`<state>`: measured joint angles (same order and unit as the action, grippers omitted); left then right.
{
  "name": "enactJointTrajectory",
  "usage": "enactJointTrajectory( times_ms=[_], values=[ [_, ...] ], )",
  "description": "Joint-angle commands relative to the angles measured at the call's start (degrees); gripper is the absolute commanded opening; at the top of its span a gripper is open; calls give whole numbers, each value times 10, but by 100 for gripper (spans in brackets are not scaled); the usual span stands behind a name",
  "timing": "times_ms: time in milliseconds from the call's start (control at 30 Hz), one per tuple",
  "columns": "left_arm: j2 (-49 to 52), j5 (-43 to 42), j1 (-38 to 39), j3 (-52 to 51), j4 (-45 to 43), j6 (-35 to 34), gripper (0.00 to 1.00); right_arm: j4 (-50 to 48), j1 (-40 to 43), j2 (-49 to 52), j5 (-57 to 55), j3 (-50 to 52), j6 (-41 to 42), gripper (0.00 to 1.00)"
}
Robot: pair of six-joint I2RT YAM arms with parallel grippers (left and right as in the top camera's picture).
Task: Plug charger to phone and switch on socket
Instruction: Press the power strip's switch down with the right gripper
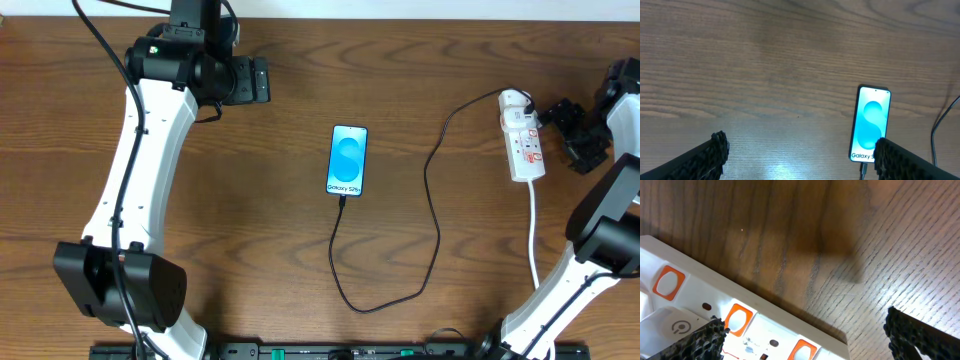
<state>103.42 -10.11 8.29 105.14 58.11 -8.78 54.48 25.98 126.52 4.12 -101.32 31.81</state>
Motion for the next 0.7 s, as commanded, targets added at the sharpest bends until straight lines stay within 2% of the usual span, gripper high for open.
enactJointTrajectory(
  times_ms=[0,667],
  values=[
    [4,8,-1,2,2,6,94,-1,3,4,4,-2,-6,99],
    [4,7,-1,2,2,6,94,-1,3,12,-12,4,-7,99]
  ],
)
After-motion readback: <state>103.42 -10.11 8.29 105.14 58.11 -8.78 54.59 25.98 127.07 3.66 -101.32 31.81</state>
